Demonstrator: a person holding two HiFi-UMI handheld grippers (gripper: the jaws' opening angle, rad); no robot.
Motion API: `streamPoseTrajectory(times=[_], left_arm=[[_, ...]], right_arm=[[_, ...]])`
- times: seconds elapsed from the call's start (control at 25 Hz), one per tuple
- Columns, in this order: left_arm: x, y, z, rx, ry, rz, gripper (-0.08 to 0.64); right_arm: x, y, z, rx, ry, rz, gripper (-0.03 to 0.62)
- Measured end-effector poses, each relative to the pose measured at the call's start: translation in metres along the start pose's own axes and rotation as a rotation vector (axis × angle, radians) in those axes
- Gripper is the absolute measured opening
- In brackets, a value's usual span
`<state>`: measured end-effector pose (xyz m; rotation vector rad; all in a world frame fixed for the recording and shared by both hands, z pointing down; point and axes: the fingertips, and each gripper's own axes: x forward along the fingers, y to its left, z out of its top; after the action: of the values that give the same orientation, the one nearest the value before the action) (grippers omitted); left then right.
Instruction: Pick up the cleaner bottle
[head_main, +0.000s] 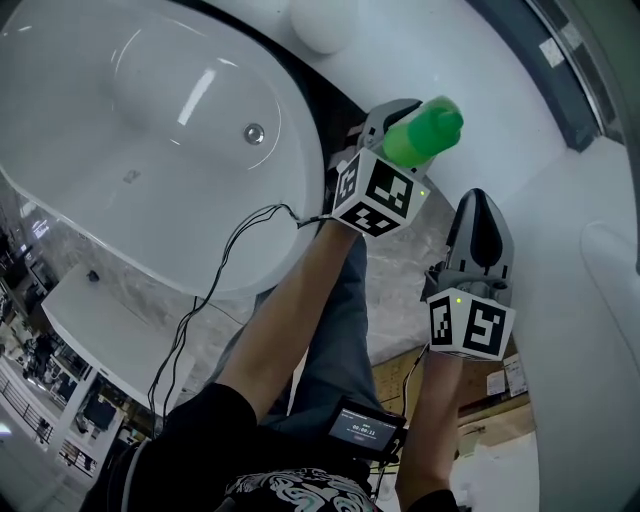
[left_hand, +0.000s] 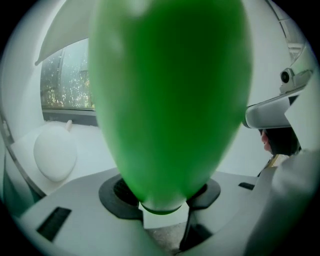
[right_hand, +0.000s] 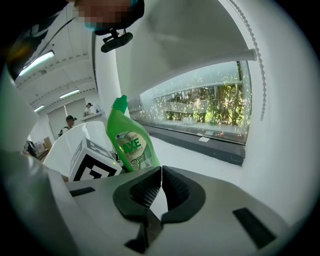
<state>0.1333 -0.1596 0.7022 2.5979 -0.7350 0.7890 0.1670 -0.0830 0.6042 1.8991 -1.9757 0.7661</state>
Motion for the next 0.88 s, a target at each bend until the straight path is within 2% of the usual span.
streamPoseTrajectory(times=[0.24,0.88], left_arm=[[-0.014,-0.009,0.024,0.055,-0.01,-0.018,0.212],[-0.082,-0.003,0.08,0.125,-0.006,-0.045,0.212]], right_arm=[[-0.008,0.002,0.015,0.005,-0.018,-0.018,0.028],[-0.047,0.021,0.071,0.01,-0.083,-0.075,0.028]])
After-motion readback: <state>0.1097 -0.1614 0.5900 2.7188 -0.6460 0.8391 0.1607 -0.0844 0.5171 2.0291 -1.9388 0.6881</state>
